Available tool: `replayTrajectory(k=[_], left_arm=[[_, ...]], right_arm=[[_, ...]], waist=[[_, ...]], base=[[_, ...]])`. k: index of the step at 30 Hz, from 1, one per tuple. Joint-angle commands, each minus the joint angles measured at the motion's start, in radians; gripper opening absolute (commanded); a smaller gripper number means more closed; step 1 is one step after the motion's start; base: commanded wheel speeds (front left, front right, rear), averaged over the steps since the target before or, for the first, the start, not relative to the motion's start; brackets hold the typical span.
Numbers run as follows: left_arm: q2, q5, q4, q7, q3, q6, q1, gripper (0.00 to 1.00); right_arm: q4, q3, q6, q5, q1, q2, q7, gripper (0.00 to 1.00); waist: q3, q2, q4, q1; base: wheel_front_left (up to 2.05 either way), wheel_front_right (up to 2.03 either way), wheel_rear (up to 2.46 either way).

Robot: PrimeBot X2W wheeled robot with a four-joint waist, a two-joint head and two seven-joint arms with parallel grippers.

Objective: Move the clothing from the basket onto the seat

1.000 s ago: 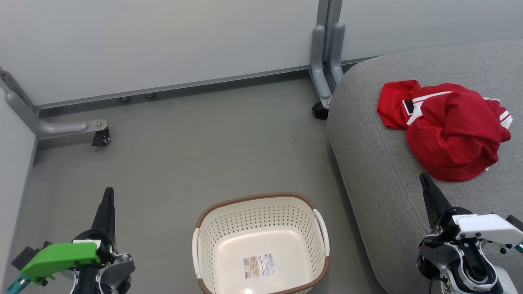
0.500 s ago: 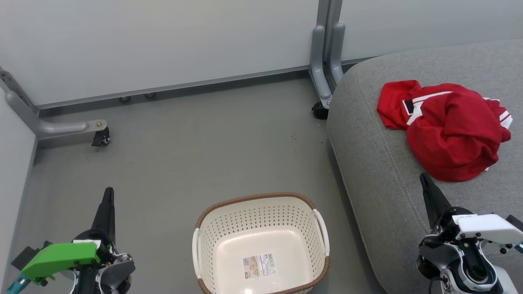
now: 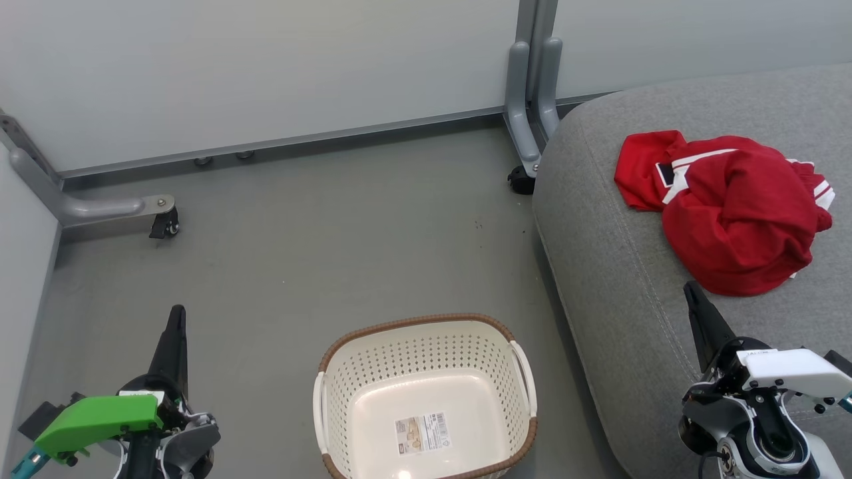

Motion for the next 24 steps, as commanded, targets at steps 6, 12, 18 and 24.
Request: replayTrajectory(k=[6,12,18,24], left_arm=[[0.006,-0.003,-0.002,0.003,0.002,-0.006,-0.011,0.00],[0.006,-0.003,-0.002,0.003,0.002,-0.006,-0.011,0.00],[0.006,-0.003,-0.002,0.003,0.002,-0.006,-0.011,0.00],[0.006,-0.003,-0.002,0.003,0.002,-0.006,-0.011,0.00]], right_arm=[[0.001,0.000,0.000,0.007,-0.005,-0.001,0.003,0.00],[0.001,0.000,0.000,0.007,-0.005,-0.001,0.003,0.00],[0.001,0.000,0.000,0.007,-0.005,-0.001,0.003,0.00],[0.001,0.000,0.000,0.007,-0.005,-0.001,0.003,0.00]], waist=[[0.000,0.0000,0.000,0.0000],[0.000,0.0000,0.000,0.0000],[0.000,0.0000,0.000,0.0000],[0.000,0.0000,0.000,0.0000]], base=[[0.00,0.00,0.00],[0.00,0.00,0.00],[0.00,0.00,0.00],[0.00,0.00,0.00]])
